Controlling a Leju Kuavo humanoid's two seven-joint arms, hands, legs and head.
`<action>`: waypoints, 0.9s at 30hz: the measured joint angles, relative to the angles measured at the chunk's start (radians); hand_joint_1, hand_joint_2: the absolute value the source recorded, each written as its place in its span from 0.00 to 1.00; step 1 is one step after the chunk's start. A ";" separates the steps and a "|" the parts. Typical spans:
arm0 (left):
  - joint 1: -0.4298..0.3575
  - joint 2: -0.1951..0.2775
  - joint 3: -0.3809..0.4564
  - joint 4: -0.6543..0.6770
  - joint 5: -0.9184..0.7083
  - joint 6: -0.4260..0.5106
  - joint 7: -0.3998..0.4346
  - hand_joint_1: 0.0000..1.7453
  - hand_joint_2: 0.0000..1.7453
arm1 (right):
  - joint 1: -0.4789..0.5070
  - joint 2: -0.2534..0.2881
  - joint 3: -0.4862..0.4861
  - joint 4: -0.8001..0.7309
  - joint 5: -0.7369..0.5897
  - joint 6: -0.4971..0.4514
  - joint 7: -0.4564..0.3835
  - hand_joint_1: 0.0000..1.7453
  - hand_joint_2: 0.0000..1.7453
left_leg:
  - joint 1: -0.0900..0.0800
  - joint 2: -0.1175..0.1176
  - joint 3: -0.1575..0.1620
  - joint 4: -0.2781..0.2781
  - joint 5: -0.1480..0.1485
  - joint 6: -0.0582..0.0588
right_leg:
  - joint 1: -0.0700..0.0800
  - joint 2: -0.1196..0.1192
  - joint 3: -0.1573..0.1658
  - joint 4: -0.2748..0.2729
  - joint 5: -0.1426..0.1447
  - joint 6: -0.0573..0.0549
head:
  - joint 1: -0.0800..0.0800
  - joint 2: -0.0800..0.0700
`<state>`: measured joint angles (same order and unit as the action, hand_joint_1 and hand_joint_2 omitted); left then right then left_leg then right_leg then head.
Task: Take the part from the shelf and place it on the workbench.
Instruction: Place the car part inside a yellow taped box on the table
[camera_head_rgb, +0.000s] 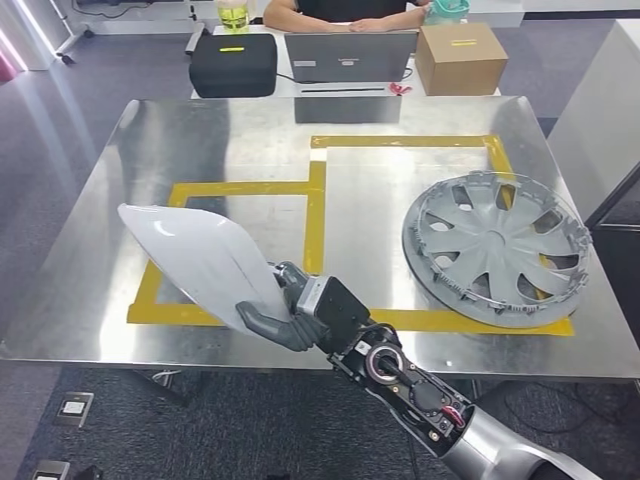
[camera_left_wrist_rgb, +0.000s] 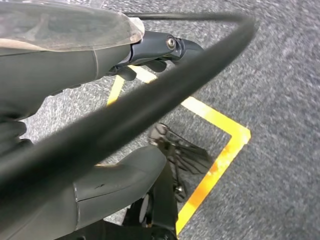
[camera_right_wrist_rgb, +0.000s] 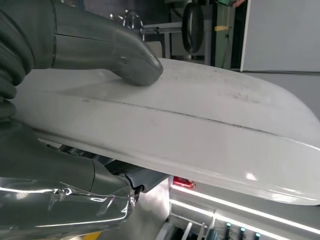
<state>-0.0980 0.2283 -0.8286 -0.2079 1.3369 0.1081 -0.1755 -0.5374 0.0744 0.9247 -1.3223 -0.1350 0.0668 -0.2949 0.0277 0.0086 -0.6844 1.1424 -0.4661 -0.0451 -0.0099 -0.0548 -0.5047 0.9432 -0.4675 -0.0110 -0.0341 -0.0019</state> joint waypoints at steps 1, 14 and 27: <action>-0.001 0.000 0.000 0.000 0.000 0.000 0.000 0.00 1.00 | -0.001 0.000 0.000 0.000 0.000 0.000 0.000 0.98 1.00 | -0.004 0.026 0.036 -0.078 0.035 0.004 | 0.002 -0.010 0.004 0.000 -0.005 0.003 | -0.004 0.000; -0.004 0.000 0.000 0.000 -0.007 0.000 0.000 0.00 1.00 | 0.004 -0.004 -0.001 0.005 0.003 -0.005 0.001 0.98 1.00 | -0.019 -0.059 0.103 -0.199 0.058 0.052 | 0.006 0.054 -0.151 0.306 -0.118 0.033 | 0.034 0.000; -0.006 -0.003 0.000 0.000 -0.006 0.000 -0.001 0.00 1.00 | -0.003 -0.010 -0.003 0.007 0.007 -0.008 0.003 0.98 1.00 | -0.008 -0.024 -0.047 0.063 -0.051 0.001 | 0.002 0.048 -0.009 -0.026 0.028 -0.007 | 0.018 0.000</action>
<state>-0.1040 0.2249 -0.8286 -0.2079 1.3305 0.1079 -0.1766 -0.5407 0.0648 0.9217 -1.3156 -0.1282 0.0591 -0.2920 0.0192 -0.0155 -0.7312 1.2056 -0.5175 -0.0444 -0.0084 -0.0069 -0.5140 0.9174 -0.4398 -0.0177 -0.0165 -0.0019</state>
